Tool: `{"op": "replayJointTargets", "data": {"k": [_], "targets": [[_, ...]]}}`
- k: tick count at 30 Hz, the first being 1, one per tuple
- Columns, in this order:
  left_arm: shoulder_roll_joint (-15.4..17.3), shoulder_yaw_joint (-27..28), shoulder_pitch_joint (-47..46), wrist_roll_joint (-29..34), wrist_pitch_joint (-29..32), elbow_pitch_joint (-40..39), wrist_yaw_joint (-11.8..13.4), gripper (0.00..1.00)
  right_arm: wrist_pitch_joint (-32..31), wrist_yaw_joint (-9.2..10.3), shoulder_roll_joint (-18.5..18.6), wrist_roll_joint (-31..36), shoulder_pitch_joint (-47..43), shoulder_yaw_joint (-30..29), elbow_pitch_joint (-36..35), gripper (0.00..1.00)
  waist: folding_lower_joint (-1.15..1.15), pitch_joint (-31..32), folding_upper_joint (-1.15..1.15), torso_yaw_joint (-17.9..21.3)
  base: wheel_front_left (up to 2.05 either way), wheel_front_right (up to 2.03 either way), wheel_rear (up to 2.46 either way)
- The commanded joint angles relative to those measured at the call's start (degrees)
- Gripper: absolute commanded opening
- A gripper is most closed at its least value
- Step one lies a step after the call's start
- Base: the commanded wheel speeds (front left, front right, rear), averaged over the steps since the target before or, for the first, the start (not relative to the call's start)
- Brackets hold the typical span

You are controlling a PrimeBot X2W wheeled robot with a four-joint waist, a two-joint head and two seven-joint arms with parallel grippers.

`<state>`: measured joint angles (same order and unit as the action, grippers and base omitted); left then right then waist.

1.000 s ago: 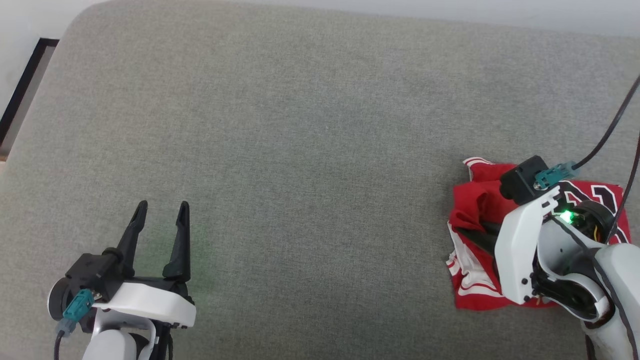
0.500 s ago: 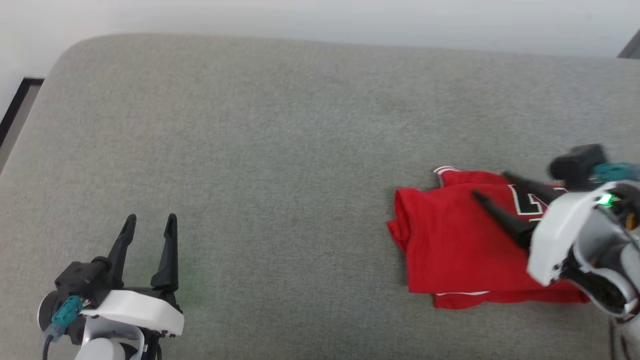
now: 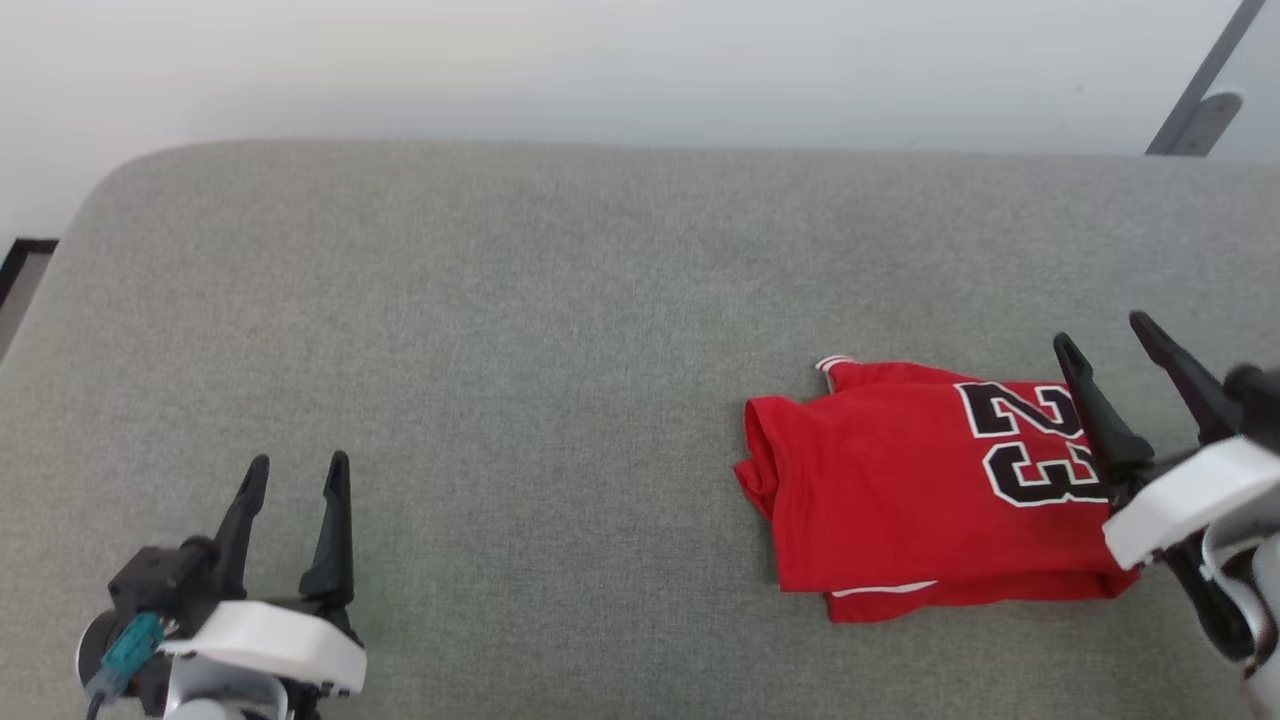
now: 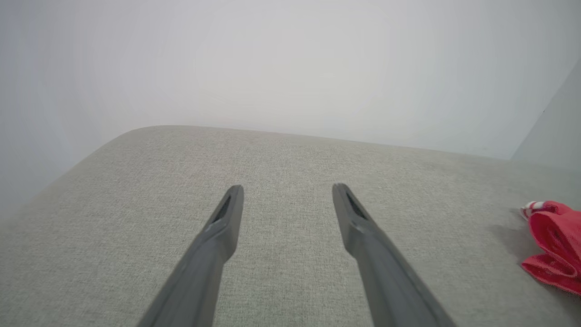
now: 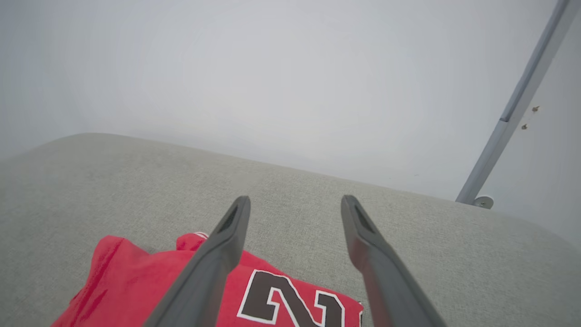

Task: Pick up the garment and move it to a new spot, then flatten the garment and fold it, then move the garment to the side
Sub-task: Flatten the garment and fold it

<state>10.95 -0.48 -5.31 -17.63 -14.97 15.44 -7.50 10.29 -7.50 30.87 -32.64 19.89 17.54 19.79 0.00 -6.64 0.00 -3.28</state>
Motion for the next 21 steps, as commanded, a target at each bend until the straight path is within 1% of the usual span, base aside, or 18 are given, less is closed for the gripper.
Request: {"op": "replayJointTargets", "data": {"k": [1,4,9,16,21], "targets": [[0.0,0.4,1.3,0.1,-0.3,-0.5,0.1,1.00,1.5,0.02,-0.9,0.8,-1.2,-1.0,0.5,1.00,0.00,0.9,0.00,0.4,0.00,0.00,0.00],[-0.2,1.1,2.7,0.8,-0.3,-1.6,0.1,1.00,3.8,0.02,-3.4,2.5,-3.5,-5.2,0.8,1.00,0.00,2.4,0.00,0.6,0.00,0.00,0.00],[-0.1,1.5,6.0,1.9,-0.3,-4.0,0.1,1.00,4.8,0.01,-6.4,5.7,-8.9,-11.5,-2.7,1.00,0.00,4.2,0.00,0.9,0.00,0.00,0.00],[0.0,1.6,9.8,2.6,-0.3,-7.8,0.1,1.00,4.7,0.01,-7.6,8.6,-16.5,-15.4,-10.0,1.00,0.00,4.6,0.00,0.8,0.00,0.00,0.00],[-0.4,1.8,12.0,3.1,-0.3,-10.5,0.1,1.00,3.2,0.01,-8.2,9.6,-21.4,-18.6,-15.4,1.00,0.00,4.1,0.00,0.5,0.00,0.00,0.00]]}}
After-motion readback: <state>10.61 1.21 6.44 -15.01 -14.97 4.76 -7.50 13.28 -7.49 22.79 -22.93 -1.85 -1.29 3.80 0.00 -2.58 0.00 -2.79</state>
